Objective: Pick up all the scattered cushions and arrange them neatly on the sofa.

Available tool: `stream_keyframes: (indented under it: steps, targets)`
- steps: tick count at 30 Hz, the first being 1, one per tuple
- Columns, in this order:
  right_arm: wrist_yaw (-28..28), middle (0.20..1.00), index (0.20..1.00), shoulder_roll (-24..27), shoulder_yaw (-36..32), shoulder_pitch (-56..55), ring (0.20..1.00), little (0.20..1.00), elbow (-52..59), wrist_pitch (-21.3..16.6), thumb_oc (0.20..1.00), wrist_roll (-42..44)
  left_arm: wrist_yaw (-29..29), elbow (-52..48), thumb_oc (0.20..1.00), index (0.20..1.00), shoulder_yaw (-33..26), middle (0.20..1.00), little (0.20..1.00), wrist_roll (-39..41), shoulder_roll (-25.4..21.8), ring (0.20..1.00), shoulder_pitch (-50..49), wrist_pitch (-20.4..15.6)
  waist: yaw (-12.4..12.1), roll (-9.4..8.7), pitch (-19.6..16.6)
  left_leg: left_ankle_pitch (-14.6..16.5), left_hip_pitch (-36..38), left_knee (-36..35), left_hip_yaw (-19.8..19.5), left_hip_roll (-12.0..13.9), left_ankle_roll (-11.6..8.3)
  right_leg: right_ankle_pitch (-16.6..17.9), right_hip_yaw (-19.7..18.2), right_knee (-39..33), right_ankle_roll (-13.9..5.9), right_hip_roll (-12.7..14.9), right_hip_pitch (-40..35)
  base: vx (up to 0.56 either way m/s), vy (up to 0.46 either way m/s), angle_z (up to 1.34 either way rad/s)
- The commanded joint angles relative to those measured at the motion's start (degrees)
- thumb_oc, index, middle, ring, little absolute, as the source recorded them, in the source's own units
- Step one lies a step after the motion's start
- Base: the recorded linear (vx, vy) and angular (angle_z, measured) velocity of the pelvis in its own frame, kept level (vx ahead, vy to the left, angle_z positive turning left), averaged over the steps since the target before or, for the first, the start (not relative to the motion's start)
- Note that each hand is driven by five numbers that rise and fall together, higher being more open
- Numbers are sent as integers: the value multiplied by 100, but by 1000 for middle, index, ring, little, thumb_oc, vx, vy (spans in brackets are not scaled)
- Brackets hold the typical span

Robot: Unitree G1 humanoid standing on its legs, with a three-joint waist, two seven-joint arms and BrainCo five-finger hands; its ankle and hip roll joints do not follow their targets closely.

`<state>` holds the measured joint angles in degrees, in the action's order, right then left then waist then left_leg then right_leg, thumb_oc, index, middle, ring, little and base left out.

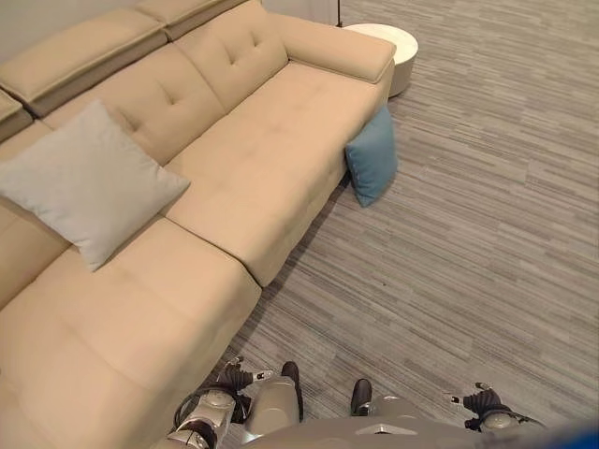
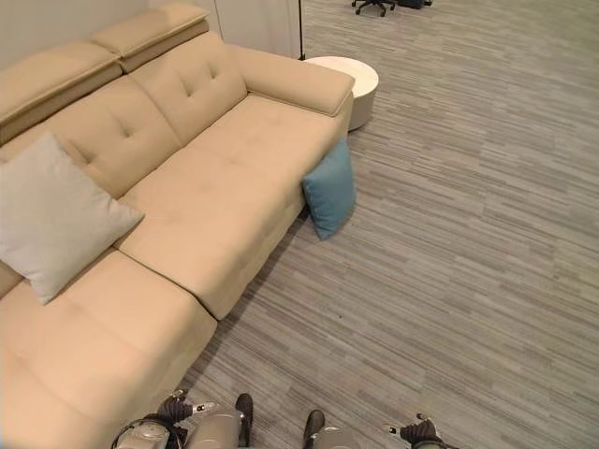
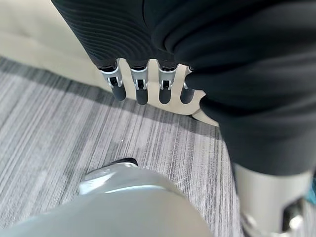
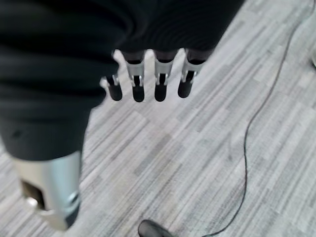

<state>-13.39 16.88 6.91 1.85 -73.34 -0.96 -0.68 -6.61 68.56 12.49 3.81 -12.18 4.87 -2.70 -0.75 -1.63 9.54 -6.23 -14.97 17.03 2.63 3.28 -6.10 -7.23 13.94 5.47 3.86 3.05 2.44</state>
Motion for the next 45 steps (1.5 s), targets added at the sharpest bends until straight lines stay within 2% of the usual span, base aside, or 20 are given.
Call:
stream_keyframes:
  steps: [1, 4, 8, 10, 12, 14, 17, 20, 23, 26, 27, 29, 30, 32, 33, 34, 35, 41, 43, 45]
  targets:
    - [-110, 1000, 1000, 214, 51, 41, 1000, 1000, 33, -10, 1000, 158, -44, -198, 1000, 1000, 230, 1000, 1000, -124, 102, 1000, 183, -38, 3, -116, 139, 833, 89, -198, 102, -265, 379, 483, -192, -657, -864, 94, -355, 226, -1, 2]
    - [-168, 1000, 1000, 219, 92, 18, 1000, 1000, 24, 48, 1000, 114, -44, -296, 1000, 1000, 391, 1000, 1000, -261, 75, 1000, 266, -52, -157, -22, 136, 276, -236, -877, 24, -365, 277, 315, -412, -759, -894, -122, -625, 302, 30, 12]
    - [-125, 1000, 1000, 208, 134, -3, 1000, 1000, -10, 99, 1000, -51, -60, -254, 1000, 1000, 408, 1000, 1000, -346, 106, 1000, 182, -24, -170, -18, -91, 382, -5, -1046, -51, -434, 393, 114, -658, -598, -930, -77, -781, 329, 122, -93]
    - [-80, 1000, 1000, 213, 132, 49, 1000, 1000, 11, 120, 1000, -139, -37, -264, 1000, 1000, 437, 1000, 1000, -444, 72, 1000, 160, -5, -235, -34, -174, 571, 240, -1101, 114, -470, 559, 63, -714, 41, -1077, 95, -636, 367, 209, -80]
    - [-20, 1000, 1000, 306, 229, 282, 1000, 1000, 135, 152, 1000, -275, -61, -354, 1000, 1000, 461, 1000, 1000, -505, -41, 1000, 218, -1, -165, 56, -25, 853, 596, -1048, 304, -447, 807, 628, -681, 1660, -1451, 338, 184, 266, 195, -114]
    - [-21, 1000, 1000, 313, 271, 336, 1000, 1000, 205, 133, 1000, -312, -84, -338, 1000, 1000, 462, 1000, 1000, -511, -80, 1000, 210, -3, -138, 133, 27, 934, 828, -1131, 342, -418, 853, 753, -465, 2116, -1454, 478, 552, 264, 91, -38]
    - [-16, 1000, 1000, 338, 358, 497, 1000, 1000, 243, 127, 1000, -392, -111, -219, 1000, 1000, 327, 1000, 1000, -456, -100, 1000, 277, -3, -40, 144, 77, 1212, 1432, -1432, 352, -414, 768, 757, 447, 961, -1265, 749, 964, 410, -107, -15]
    - [-5, 1000, 1000, 345, 347, 468, 1000, 1000, 194, 154, 1000, -428, -85, -158, 1000, 1000, 305, 1000, 1000, -514, -87, 1000, 331, -33, 39, 65, 86, 1485, 1744, -1366, 319, -420, 635, 1092, 704, 262, -1360, 859, 1093, 416, -206, 5]
    - [-8, 1000, 1000, 326, 362, 374, 1000, 1000, 161, 90, 1000, -390, -95, -76, 1000, 1000, 310, 1000, 1000, -565, -28, 1000, 273, -55, 95, 50, -7, 1697, 1903, -1078, 302, -309, 499, 1043, 537, 69, -1219, 703, 859, 314, -202, 4]
    - [-42, 1000, 1000, 308, 328, 361, 1000, 1000, 179, 48, 1000, -280, -90, -82, 1000, 1000, 296, 1000, 1000, -515, -8, 1000, 249, -43, 76, 21, -22, 1573, 1748, -424, 322, -154, 366, 968, 535, -31, -1094, 584, 627, 209, -251, 24]
    - [-95, 1000, 1000, 330, 292, 365, 1000, 1000, 230, -7, 1000, -158, -85, -78, 1000, 1000, 345, 1000, 1000, -516, 25, 1000, 259, -37, 56, -23, 35, 1206, 1319, 606, 347, 62, 245, 860, 544, -147, -937, 491, 383, 257, -410, -10]
    - [-116, 1000, 1000, 346, 275, 344, 1000, 1000, 219, 10, 1000, -81, -76, -136, 1000, 1000, 381, 1000, 1000, -445, 50, 1000, 242, -21, 25, -89, 94, 860, 896, 1294, 416, 206, 243, 662, 519, -270, -752, 404, 126, 303, -368, -19]
    - [-116, 1000, 1000, 337, 257, 317, 1000, 1000, 212, 18, 1000, -6, -78, -114, 1000, 1000, 437, 1000, 1000, -443, 102, 1000, 261, 5, -27, -79, 138, 1012, 642, 1231, 459, 176, 298, 546, 433, -328, -716, 305, -65, 347, -238, -15]
    - [-109, 1000, 1000, 342, 286, 287, 1000, 1000, 210, 18, 1000, -25, -81, -60, 1000, 1000, 482, 1000, 1000, -499, 133, 1000, 256, 18, -52, -111, 114, 1154, 465, 749, 485, -15, 365, 503, 383, -458, -771, 289, -184, 331, -96, -25]
    - [-131, 1000, 1000, 357, 298, 277, 1000, 1000, 191, 29, 1000, -61, -85, -62, 1000, 1000, 474, 1000, 1000, -514, 152, 1000, 254, 12, -110, -44, 92, 1002, 229, 90, 485, -179, 376, 460, 352, -569, -826, 192, -323, 252, -26, -29]
    - [-131, 1000, 1000, 357, 299, 274, 1000, 1000, 191, 29, 1000, -61, -86, -62, 1000, 1000, 475, 1000, 1000, -514, 153, 1000, 251, 12, -109, -56, 90, 983, 256, 43, 490, -196, 378, 457, 351, -576, -831, 206, -331, 545, -22, -47]
    - [-164, 1000, 1000, 340, 326, 287, 1000, 1000, 169, 40, 1000, -39, -88, -41, 1000, 1000, 441, 1000, 1000, -471, 145, 1000, 219, -20, -338, 107, 58, 261, -44, -1019, 286, -416, 289, 237, 72, -639, -857, -151, -710, 490, -1, -36]
    - [-67, 1000, 1000, 273, 391, 240, 1000, 1000, 132, 67, 1000, -250, -82, 140, 1000, 1000, 180, 1000, 1000, -423, 85, 1000, -55, 21, -575, -50, -189, 492, 307, -1106, 186, -567, 554, -54, -128, -67, -973, -50, -869, 347, 40, -70]
    - [-11, 1000, 1000, 276, 379, 290, 1000, 1000, 126, 91, 1000, -303, -73, 127, 1000, 1000, 144, 1000, 1000, -429, 38, 1000, -52, 28, -581, -58, -208, 654, 497, -1135, 205, -610, 692, 106, -132, 747, -1189, 104, -580, 213, 89, -13]
    - [9, 1000, 1000, 299, 354, 377, 1000, 1000, 162, 89, 1000, -306, -79, 44, 1000, 1000, 130, 1000, 1000, -409, -19, 1000, -19, 39, -516, -24, -168, 798, 704, -1141, 227, -651, 834, 549, -86, 1537, -1461, 338, -184, 179, 70, -6]
